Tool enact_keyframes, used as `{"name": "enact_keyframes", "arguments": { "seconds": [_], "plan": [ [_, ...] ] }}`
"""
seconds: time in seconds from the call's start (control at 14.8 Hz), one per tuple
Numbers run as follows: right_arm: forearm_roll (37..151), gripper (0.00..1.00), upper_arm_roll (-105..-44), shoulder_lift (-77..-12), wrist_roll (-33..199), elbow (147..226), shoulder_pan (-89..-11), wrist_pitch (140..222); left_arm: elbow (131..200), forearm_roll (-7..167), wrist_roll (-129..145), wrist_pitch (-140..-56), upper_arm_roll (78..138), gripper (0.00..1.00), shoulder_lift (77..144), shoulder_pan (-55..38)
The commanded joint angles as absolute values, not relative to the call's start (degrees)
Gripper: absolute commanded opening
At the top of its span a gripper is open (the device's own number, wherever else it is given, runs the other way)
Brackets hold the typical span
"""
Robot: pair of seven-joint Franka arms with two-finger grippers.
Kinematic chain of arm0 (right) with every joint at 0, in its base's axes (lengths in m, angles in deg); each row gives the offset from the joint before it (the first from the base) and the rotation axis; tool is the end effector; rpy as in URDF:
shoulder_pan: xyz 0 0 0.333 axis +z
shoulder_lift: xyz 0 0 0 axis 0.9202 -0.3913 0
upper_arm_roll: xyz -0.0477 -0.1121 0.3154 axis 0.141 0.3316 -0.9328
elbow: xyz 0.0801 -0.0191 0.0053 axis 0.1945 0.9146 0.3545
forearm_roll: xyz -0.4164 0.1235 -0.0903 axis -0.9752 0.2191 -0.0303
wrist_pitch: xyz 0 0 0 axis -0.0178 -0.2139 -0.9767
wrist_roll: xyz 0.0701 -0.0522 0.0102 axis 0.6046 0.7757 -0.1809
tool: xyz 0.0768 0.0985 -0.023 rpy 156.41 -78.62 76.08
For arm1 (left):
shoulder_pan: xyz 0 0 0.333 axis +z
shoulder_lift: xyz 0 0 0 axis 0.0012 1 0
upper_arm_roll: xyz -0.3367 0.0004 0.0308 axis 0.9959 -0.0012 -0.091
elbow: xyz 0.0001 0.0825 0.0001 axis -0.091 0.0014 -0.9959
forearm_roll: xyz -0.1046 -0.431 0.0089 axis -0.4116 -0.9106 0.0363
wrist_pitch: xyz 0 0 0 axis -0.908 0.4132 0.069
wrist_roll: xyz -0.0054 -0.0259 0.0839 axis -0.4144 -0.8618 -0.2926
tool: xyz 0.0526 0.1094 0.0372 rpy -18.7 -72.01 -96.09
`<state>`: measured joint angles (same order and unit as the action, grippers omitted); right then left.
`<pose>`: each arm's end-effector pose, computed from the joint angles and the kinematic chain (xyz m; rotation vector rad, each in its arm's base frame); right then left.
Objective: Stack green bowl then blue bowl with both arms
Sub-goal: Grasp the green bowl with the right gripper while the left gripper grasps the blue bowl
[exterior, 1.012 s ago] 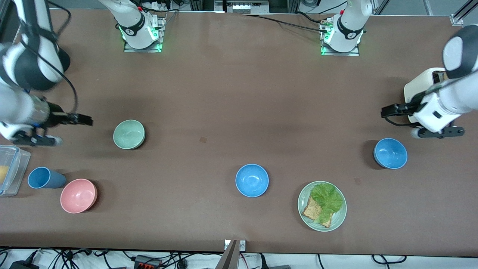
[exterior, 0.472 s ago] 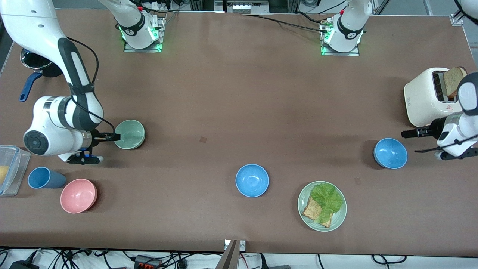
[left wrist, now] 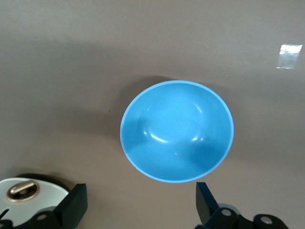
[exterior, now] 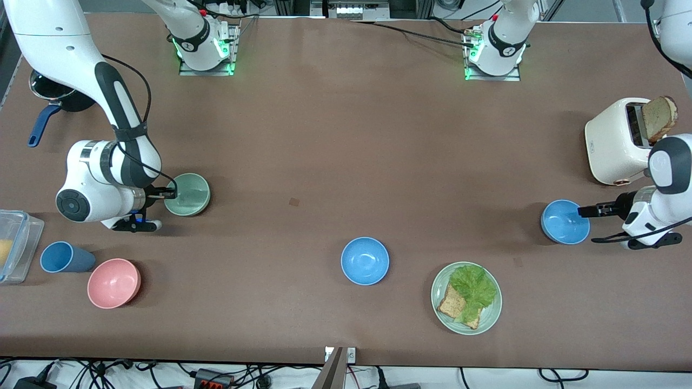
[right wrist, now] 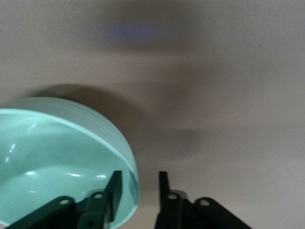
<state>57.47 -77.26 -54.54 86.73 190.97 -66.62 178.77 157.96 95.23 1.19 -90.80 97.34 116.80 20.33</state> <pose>0.6454 -0.0223 0.1593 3.0717 -0.0304 -0.6314 0.6881 0.1755 0.2561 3.1008 0.2738 -0.3856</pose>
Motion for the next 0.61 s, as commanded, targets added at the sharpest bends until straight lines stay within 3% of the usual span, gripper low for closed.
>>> {"name": "enact_keyframes", "arguments": {
  "seconds": [0.0,0.34,0.54],
  "plan": [
    [56.78,0.0,-77.49,-53.46,85.14,192.05,-66.08,178.39,155.75,96.55,0.58,-93.51,97.57,1.0,120.81,20.81],
    [57.74,0.0,-77.93,-52.85,85.48,188.2,-58.02,175.59,155.75,96.64,-1.87,-96.33,97.57,0.96,123.53,21.86],
    [63.69,0.0,-78.28,-52.85,85.92,182.14,-50.12,170.83,155.84,96.55,-3.91,-98.37,97.57,0.86,124.59,22.83]
  ]
}}
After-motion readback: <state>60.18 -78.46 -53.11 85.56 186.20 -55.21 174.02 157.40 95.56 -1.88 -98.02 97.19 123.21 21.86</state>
